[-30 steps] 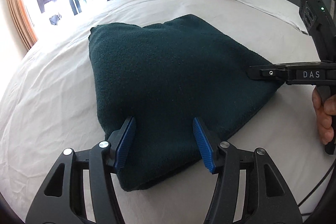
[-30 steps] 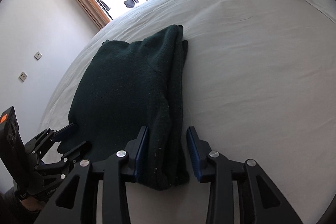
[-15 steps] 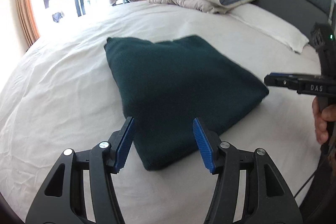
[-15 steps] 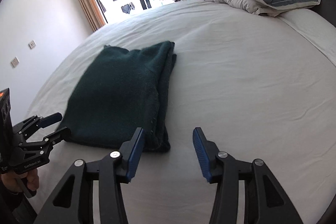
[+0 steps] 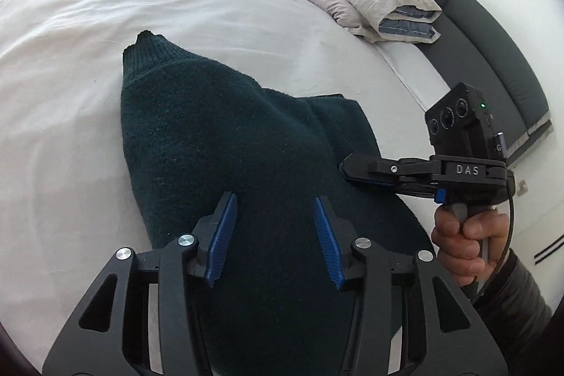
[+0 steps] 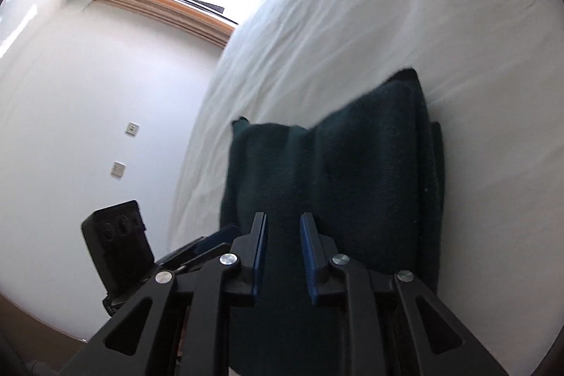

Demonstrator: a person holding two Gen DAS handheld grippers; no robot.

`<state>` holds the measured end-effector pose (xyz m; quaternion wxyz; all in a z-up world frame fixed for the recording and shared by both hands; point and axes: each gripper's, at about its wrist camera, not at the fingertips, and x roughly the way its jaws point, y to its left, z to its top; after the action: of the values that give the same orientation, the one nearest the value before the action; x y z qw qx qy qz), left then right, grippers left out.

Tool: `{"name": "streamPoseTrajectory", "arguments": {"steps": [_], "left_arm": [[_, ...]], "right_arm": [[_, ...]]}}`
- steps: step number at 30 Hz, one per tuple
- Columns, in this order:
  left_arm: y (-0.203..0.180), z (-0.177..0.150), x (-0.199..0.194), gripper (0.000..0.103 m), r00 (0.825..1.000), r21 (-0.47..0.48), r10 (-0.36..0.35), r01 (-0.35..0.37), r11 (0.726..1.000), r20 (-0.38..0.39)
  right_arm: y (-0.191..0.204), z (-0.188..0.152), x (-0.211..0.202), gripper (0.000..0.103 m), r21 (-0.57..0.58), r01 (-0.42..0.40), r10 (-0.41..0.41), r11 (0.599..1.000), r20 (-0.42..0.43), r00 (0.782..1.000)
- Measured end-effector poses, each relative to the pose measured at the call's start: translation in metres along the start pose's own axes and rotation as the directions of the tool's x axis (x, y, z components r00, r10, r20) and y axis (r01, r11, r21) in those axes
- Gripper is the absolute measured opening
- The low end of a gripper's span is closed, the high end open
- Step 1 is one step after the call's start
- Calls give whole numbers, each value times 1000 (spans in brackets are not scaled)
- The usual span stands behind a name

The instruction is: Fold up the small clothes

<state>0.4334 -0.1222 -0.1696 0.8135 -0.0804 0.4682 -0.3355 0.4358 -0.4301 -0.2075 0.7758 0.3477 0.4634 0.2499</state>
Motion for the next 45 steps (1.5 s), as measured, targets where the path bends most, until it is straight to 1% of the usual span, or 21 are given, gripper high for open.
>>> {"name": "streamPoseTrajectory", "arguments": {"steps": [4,8,13,16,17,18,19,20,21,22,24,29,31,32,34,35,37,39,40,41,45], "left_arm": [[2,-4,0,43,1000,7,2,-2,1000,2],[-6,-23,-6,43,999,79,43,-43,996,11],[-11,-55,-26,43,998,100,59,-62,993,32],[-14,-71,-49,45,995,90,84,-89,992,58],[-11,-75,-60,45,993,58,91,-95,994,76],[-4,-78,-70,45,993,8,68,-69,998,99],[5,-80,-80,47,991,-48,31,-25,999,128],[16,-81,-85,58,988,-108,-3,20,994,154],[26,-77,-85,71,987,-163,-9,36,986,161],[35,-75,-83,72,987,-201,-5,38,979,159],[46,-68,-76,72,990,-234,-10,43,971,143],[44,-49,-46,72,998,-232,-64,68,970,25],[40,-44,-31,72,998,-231,-63,55,972,-27],[38,-41,-24,72,999,-222,-29,18,975,-43],[36,-37,-13,72,998,-213,-3,-11,977,-65],[37,-38,-10,72,998,-218,3,-19,976,-70],[38,-37,-7,68,997,-223,12,-27,974,-70],[36,-37,-4,62,997,-207,34,-49,977,-73],[34,-37,-5,59,996,-193,47,-60,979,-74],[31,-37,-5,53,996,-180,59,-71,981,-72],[18,-34,-11,39,991,-131,117,-125,983,-71]], "right_arm": [[-14,-19,-12,12,12,-68,68,998,-4,998],[-9,-51,-34,12,-59,-38,36,998,-33,999],[-15,-103,-56,12,-101,4,-11,995,-64,998],[-7,-124,-79,13,-149,41,-43,988,-5,999],[-3,-127,-91,22,-162,32,-26,986,38,999],[1,-127,-104,40,-167,14,1,986,87,996],[5,-125,-115,51,-167,2,21,986,141,990],[4,-121,-124,75,-158,6,25,987,192,981],[2,-114,-129,89,-144,17,17,989,231,973],[-1,-106,-130,89,-130,23,10,991,244,970],[-8,-86,-122,89,-78,16,3,997,229,973],[-36,-54,-80,88,46,21,-27,999,141,990],[-36,-47,-64,83,35,61,-64,998,112,992],[-32,-43,-59,81,22,78,-80,997,104,991],[-28,-36,-50,69,2,92,-92,996,59,994],[-28,-34,-43,59,-5,114,-113,994,34,993],[-26,-31,-34,53,-18,141,-140,990,17,990],[-28,-31,-32,40,-2,140,-140,990,15,990],[-28,-32,-31,37,2,141,-141,990,19,990],[-27,-34,-31,34,-10,153,-152,988,27,988],[-12,-42,-35,29,-59,218,-215,974,63,975]]}}
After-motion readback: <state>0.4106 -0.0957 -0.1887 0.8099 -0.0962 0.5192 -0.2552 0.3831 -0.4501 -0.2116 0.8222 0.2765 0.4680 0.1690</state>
